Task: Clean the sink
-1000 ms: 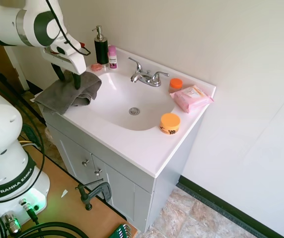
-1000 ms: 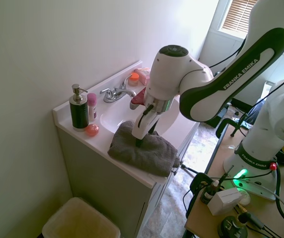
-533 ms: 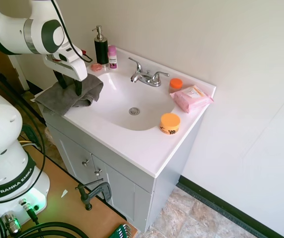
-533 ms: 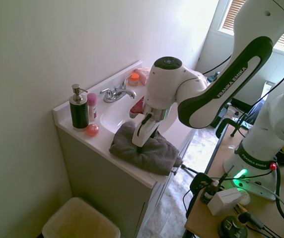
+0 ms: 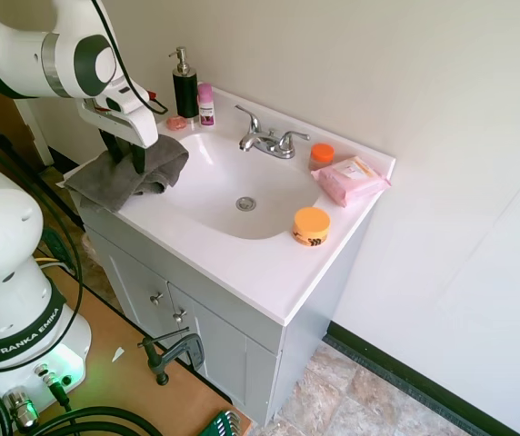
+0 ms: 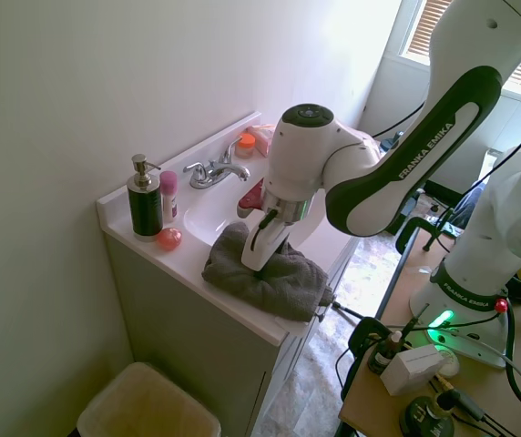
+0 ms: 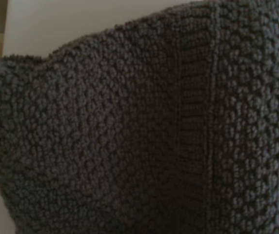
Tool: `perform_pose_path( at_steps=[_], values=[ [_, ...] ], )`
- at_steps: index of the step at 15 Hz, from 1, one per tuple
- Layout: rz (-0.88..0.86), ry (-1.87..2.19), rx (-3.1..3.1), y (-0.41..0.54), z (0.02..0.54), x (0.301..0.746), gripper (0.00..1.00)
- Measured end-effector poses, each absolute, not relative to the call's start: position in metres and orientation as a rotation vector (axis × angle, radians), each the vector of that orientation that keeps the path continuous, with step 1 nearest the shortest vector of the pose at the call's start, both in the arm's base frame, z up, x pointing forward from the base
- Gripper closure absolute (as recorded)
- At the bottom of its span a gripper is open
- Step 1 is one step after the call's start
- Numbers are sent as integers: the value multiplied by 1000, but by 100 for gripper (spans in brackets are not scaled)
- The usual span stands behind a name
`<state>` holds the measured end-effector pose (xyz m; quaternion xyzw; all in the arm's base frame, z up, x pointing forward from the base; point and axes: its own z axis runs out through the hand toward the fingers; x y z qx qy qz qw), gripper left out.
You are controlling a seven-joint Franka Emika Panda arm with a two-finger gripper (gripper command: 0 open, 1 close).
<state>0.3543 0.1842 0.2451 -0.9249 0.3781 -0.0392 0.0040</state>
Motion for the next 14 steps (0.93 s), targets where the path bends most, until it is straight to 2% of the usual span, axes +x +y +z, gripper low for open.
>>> perform_pose_path(
  at_steps=[7,14],
  values=[
    [-63,1260,-2840,172,246,360,100],
    [138,1555,-2626,140,246,394,100]
  ],
)
